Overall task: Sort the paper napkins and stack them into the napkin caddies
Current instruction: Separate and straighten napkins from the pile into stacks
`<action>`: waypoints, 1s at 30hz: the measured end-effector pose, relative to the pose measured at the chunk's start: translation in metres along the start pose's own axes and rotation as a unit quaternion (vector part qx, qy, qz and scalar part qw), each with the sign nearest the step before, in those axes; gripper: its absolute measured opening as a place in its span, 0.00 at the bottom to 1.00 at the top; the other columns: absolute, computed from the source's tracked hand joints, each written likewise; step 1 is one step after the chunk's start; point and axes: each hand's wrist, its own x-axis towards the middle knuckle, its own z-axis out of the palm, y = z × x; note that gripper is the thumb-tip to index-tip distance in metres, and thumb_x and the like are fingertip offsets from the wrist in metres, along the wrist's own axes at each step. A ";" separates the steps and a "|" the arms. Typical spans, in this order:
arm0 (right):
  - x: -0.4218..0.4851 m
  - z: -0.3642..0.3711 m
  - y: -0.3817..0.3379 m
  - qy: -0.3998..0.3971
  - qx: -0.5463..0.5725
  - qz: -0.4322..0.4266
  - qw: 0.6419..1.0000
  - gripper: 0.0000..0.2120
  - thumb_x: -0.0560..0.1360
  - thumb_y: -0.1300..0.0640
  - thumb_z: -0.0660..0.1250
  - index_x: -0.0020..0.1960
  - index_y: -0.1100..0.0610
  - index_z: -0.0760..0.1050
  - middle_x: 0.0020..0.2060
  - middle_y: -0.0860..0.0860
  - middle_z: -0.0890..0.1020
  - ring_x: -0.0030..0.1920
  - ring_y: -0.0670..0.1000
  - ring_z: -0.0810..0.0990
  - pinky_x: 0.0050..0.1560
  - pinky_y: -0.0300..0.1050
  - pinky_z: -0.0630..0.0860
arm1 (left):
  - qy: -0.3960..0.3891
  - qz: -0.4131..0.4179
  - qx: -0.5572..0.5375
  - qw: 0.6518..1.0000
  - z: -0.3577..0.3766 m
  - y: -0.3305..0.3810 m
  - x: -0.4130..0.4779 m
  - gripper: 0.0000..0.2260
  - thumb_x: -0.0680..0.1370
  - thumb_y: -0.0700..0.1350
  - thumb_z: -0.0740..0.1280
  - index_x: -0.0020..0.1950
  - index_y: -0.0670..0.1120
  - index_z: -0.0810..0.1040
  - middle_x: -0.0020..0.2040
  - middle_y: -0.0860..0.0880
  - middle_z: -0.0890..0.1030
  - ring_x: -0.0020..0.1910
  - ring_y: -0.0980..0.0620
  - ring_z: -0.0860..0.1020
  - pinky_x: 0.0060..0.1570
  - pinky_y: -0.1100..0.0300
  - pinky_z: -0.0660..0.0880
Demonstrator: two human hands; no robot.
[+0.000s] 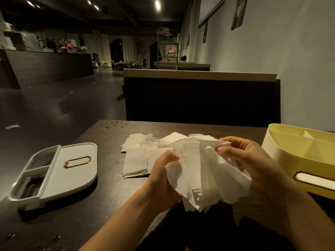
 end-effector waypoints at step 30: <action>0.011 0.017 0.027 0.003 0.110 0.191 0.975 0.17 0.64 0.59 0.71 0.52 0.61 0.77 0.39 0.59 0.84 0.39 0.58 0.82 0.40 0.54 0.81 | -0.036 0.050 0.119 0.991 -0.011 -0.001 0.012 0.15 0.76 0.48 0.58 0.55 0.39 0.74 0.43 0.42 0.79 0.39 0.48 0.78 0.39 0.59 0.76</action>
